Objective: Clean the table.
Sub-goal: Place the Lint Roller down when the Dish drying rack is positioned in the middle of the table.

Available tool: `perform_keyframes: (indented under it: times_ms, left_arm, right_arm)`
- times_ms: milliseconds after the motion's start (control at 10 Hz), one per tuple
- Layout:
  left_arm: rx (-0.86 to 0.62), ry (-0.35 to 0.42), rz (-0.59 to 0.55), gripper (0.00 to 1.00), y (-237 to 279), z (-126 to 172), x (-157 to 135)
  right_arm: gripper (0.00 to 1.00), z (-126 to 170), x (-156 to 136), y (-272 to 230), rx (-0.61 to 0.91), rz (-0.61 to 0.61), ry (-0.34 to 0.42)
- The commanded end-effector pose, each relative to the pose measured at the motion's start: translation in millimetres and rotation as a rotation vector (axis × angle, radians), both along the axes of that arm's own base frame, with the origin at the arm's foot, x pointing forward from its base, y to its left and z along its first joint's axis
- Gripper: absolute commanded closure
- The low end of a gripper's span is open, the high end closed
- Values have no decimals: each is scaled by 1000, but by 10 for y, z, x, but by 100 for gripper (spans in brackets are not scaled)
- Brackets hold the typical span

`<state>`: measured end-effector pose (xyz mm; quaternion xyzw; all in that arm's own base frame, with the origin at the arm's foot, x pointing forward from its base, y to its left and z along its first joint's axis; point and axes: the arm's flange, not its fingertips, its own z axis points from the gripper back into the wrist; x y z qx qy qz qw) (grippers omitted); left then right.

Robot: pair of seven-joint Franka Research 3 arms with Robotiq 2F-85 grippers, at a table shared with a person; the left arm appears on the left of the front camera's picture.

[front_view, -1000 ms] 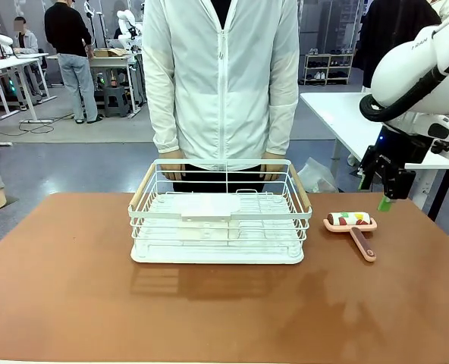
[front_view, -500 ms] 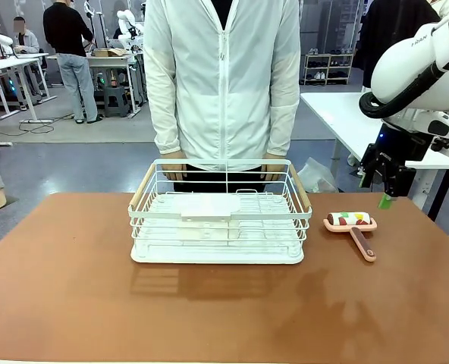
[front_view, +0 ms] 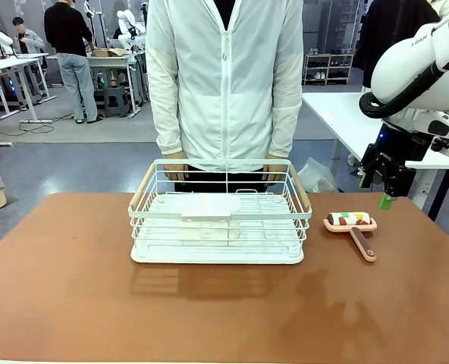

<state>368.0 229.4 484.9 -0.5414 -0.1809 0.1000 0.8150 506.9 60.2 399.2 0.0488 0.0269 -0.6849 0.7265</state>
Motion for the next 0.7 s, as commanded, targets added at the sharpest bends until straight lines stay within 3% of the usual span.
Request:
perform_keyframes:
  times_ms: [0,600]
  left_arm:
    - [-6,-6,-3,0,14,8,-31]
    - [-6,-6,-3,0,14,8,-31]
  right_arm:
    - [0,-10,-31,14,2,1,-5]
    - [0,-10,-31,14,2,1,-5]
